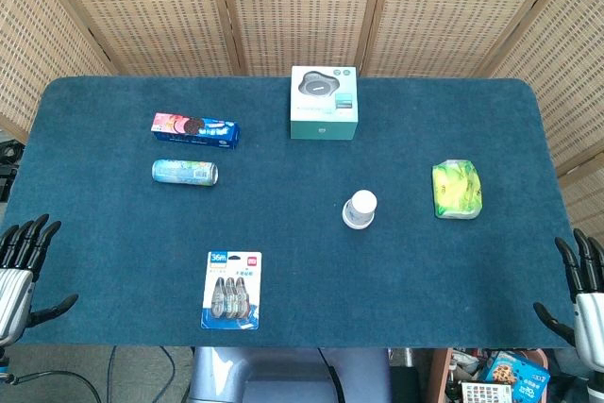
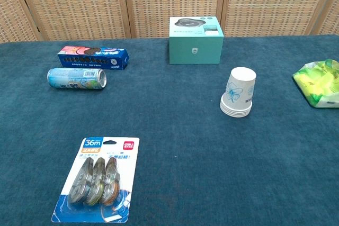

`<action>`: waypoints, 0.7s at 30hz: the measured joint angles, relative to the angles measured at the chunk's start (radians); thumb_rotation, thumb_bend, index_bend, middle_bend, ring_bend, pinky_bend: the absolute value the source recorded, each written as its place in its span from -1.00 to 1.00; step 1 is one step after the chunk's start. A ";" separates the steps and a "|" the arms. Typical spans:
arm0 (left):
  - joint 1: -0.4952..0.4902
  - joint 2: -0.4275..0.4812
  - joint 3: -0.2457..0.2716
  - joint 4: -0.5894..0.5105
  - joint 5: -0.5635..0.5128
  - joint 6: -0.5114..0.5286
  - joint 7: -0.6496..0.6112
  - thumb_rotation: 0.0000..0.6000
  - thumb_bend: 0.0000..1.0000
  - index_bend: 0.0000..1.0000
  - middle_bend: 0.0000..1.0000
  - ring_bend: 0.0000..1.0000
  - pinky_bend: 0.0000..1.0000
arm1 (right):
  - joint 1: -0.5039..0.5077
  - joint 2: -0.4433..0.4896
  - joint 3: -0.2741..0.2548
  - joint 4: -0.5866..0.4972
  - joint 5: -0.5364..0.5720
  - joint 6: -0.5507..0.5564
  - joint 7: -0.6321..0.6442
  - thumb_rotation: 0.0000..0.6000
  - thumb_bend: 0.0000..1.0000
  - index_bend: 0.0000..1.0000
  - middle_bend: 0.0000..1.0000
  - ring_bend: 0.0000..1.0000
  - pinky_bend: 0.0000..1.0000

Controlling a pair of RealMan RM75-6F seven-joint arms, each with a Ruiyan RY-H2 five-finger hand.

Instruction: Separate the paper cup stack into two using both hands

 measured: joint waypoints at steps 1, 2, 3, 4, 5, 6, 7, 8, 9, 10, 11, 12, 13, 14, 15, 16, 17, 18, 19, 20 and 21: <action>0.000 0.000 0.000 0.001 0.001 0.000 -0.003 1.00 -0.79 -1.00 -1.00 -1.00 -1.00 | 0.000 0.000 -0.001 0.000 0.000 -0.002 -0.002 1.00 -1.00 -1.00 -1.00 -1.00 -1.00; 0.000 0.000 0.000 0.002 0.001 0.000 -0.005 1.00 -0.79 -1.00 -1.00 -1.00 -1.00 | 0.001 -0.001 -0.001 -0.001 0.000 -0.004 -0.004 1.00 -1.00 -1.00 -1.00 -1.00 -1.00; -0.001 0.000 0.000 0.003 0.002 0.000 -0.007 1.00 -0.79 -1.00 -1.00 -1.00 -1.00 | 0.002 -0.001 -0.002 -0.001 0.000 -0.006 -0.005 1.00 -1.00 -1.00 -1.00 -1.00 -1.00; 0.000 0.000 -0.001 0.004 0.002 0.001 -0.009 1.00 -0.79 -1.00 -1.00 -1.00 -1.00 | 0.003 -0.002 -0.002 -0.001 -0.001 -0.007 -0.006 1.00 -1.00 -1.00 -1.00 -1.00 -1.00; 0.000 0.000 -0.001 0.004 0.003 0.002 -0.009 1.00 -0.79 -1.00 -1.00 -1.00 -1.00 | 0.004 -0.002 -0.003 0.000 -0.003 -0.009 -0.006 1.00 -1.00 -1.00 -1.00 -1.00 -1.00; 0.000 0.000 -0.002 0.004 0.003 0.002 -0.009 1.00 -0.79 -1.00 -1.00 -1.00 -1.00 | 0.005 -0.002 -0.003 0.000 -0.004 -0.009 -0.006 1.00 -1.00 -1.00 -1.00 -1.00 -1.00; 0.000 0.000 -0.002 0.004 0.003 0.003 -0.010 1.00 -0.79 -1.00 -1.00 -1.00 -1.00 | 0.006 -0.003 -0.003 0.000 -0.004 -0.010 -0.006 1.00 -1.00 -1.00 -1.00 -1.00 -1.00; 0.000 0.000 -0.002 0.004 0.002 0.003 -0.010 1.00 -0.79 -1.00 -1.00 -1.00 -1.00 | 0.008 -0.003 -0.003 0.000 -0.007 -0.013 -0.006 1.00 -1.00 -1.00 -1.00 -1.00 -1.00; 0.000 0.000 -0.003 0.003 0.002 0.003 -0.010 1.00 -0.79 -1.00 -1.00 -1.00 -1.00 | 0.012 -0.003 -0.002 0.000 -0.010 -0.016 -0.006 1.00 -1.00 -1.00 -1.00 -1.00 -1.00; 0.000 0.000 -0.003 0.002 0.001 0.003 -0.010 1.00 -0.79 -1.00 -1.00 -1.00 -1.00 | 0.016 -0.002 -0.002 0.001 -0.014 -0.020 -0.006 1.00 -1.00 -1.00 -1.00 -1.00 -1.00; 0.000 0.001 -0.004 0.001 0.000 0.004 -0.011 1.00 -0.79 -1.00 -1.00 -1.00 -1.00 | 0.024 -0.002 -0.001 0.003 -0.020 -0.028 -0.006 1.00 -1.00 -1.00 -1.00 -1.00 -1.00; 0.000 0.001 -0.006 0.000 -0.001 0.005 -0.011 1.00 -0.79 -1.00 -1.00 -1.00 -1.00 | 0.033 -0.002 0.001 0.006 -0.024 -0.036 -0.006 1.00 -1.00 -1.00 -1.00 -1.00 -1.00; 0.000 0.001 -0.009 0.001 -0.004 0.008 -0.011 1.00 -0.79 -1.00 -1.00 -1.00 -1.00 | 0.043 -0.002 0.003 0.008 -0.027 -0.048 -0.007 1.00 -1.00 -1.00 -1.00 -1.00 -1.00; -0.001 0.001 -0.011 0.001 -0.007 0.008 -0.011 1.00 -0.79 -1.00 -1.00 -1.00 -1.00 | 0.059 0.000 0.007 0.010 -0.030 -0.069 -0.007 1.00 -1.00 -1.00 -1.00 -1.00 -1.00; -0.001 0.001 -0.012 0.000 -0.010 0.007 -0.012 1.00 -0.79 -1.00 -1.00 -1.00 -1.00 | 0.073 0.002 0.011 0.010 -0.030 -0.088 -0.007 1.00 -1.00 -1.00 -1.00 -1.00 -1.00; -0.003 0.001 -0.015 0.000 -0.016 0.004 -0.013 1.00 -0.79 -1.00 -1.00 -1.00 -1.00 | 0.095 0.005 0.017 0.008 -0.029 -0.120 -0.006 1.00 -1.00 -0.99 -0.98 -1.00 -0.99; -0.005 0.001 -0.017 0.000 -0.021 0.001 -0.012 1.00 -0.79 -1.00 -1.00 -1.00 -1.00 | 0.115 0.009 0.024 0.005 -0.028 -0.148 -0.004 1.00 -1.00 -0.98 -0.96 -1.00 -0.97; -0.007 0.000 -0.020 0.000 -0.026 -0.002 -0.011 1.00 -0.79 -1.00 -1.00 -1.00 -1.00 | 0.137 0.012 0.031 0.001 -0.026 -0.178 0.000 1.00 -1.00 -0.95 -0.93 -1.00 -0.93; -0.010 -0.001 -0.023 0.001 -0.035 -0.006 -0.008 1.00 -0.79 -1.00 -1.00 -1.00 -1.00 | 0.161 0.015 0.039 -0.004 -0.023 -0.211 0.007 1.00 -1.00 -0.92 -0.88 -1.00 -0.88; -0.012 -0.003 -0.026 0.001 -0.041 -0.010 -0.006 1.00 -0.79 -1.00 -1.00 -1.00 -1.00 | 0.195 0.020 0.050 -0.012 -0.018 -0.257 0.020 1.00 -1.00 -0.90 -0.86 -1.00 -0.85; -0.015 -0.005 -0.030 0.002 -0.047 -0.013 -0.002 1.00 -0.79 -1.00 -1.00 -1.00 -1.00 | 0.222 0.022 0.059 -0.018 -0.012 -0.294 0.033 1.00 -1.00 -0.87 -0.82 -0.99 -0.79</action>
